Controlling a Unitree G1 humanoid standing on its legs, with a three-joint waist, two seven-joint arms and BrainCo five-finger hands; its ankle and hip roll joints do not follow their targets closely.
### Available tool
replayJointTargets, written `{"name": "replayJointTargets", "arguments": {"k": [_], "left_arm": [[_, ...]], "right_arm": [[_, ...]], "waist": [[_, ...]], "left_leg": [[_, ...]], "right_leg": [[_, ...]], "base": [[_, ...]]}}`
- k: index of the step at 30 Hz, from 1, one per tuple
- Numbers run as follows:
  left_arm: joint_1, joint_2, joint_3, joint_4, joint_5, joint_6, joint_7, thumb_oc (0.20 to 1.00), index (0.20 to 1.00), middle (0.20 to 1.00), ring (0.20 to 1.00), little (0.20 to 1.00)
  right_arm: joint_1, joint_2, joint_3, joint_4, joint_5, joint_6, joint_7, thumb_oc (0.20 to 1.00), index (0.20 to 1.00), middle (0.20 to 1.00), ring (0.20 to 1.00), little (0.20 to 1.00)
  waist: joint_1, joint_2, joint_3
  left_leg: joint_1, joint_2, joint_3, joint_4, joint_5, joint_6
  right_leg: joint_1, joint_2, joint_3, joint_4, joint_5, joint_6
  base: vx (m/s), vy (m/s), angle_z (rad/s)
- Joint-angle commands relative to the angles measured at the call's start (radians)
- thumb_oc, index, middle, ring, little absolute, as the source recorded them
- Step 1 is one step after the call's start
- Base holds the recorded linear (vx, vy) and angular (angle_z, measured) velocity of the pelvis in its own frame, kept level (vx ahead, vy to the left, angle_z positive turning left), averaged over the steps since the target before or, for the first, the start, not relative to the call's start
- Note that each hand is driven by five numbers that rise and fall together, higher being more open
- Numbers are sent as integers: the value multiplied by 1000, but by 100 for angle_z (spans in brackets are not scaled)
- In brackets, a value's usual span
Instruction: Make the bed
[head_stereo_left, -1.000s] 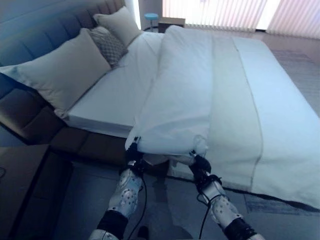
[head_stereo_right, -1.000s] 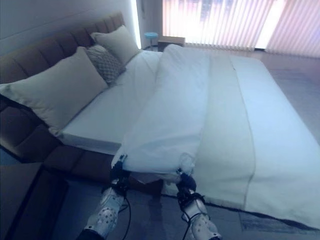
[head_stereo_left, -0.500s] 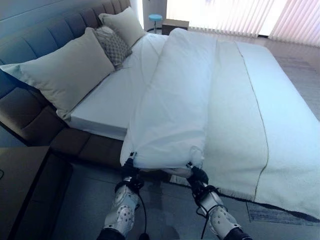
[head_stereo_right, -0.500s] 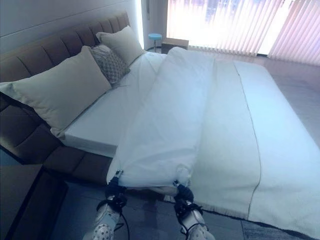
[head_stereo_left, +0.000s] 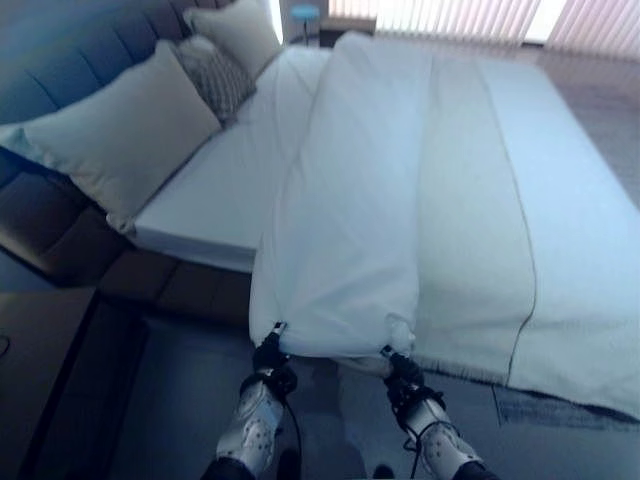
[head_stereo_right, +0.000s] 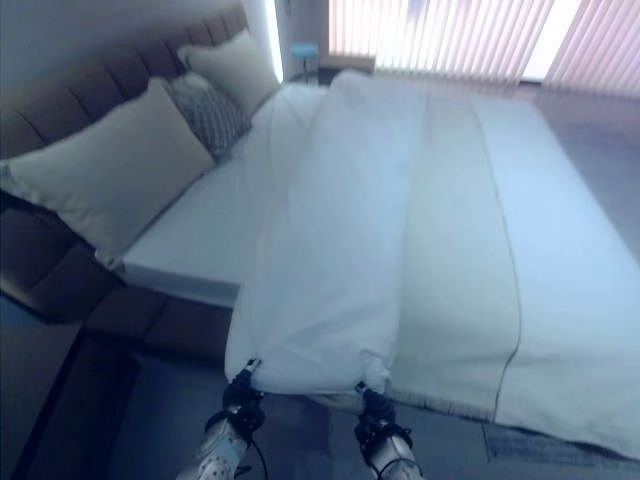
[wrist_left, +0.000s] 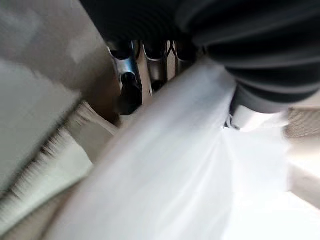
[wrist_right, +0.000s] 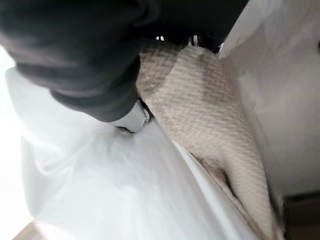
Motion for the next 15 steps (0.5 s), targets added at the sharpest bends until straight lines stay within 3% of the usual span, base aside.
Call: {"name": "replayJointTargets", "arguments": {"k": [1,2,3,9,15], "left_arm": [[-2,83,69,56,61,-77,84,200,200,200,200,200],[-22,81,65,93,74,-75,93,539,539,539,539,539],[-44,81,58,137,93,-68,99,1000,1000,1000,1000,1000],[-156,95,32,445,320,-8,132,1000,1000,1000,1000,1000],[-82,92,106,626,422,51,96,1000,1000,1000,1000,1000]], "right_arm": [[44,-65,-24,65,-65,-26,-71,200,200,200,200,200],[23,-61,-33,110,-69,-28,-83,341,341,341,341,341],[-2,-62,-37,157,-83,-23,-92,1000,1000,1000,1000,1000],[-121,-114,-30,412,-384,45,-146,1000,1000,1000,1000,1000],[-75,-183,-62,512,-601,100,-126,1000,1000,1000,1000,1000]], "waist": [[19,-12,92],[20,-11,102],[19,-8,107],[13,6,139],[-1,18,116]], "left_leg": [[-21,-100,45,-66,19,15],[-33,-100,48,-66,22,14],[-50,-100,48,-66,29,11],[-57,-97,56,-66,31,7],[12,-96,64,-66,-3,21]], "right_leg": [[-125,35,20,-12,73,42],[-139,37,23,-12,77,42],[-154,36,26,-12,82,42],[-166,37,30,-12,83,40],[-105,40,49,-12,52,28]], "base": [[-36,-16,-9],[-32,-16,-5],[-20,-8,-4],[5,-2,0],[75,-19,-1]]}}
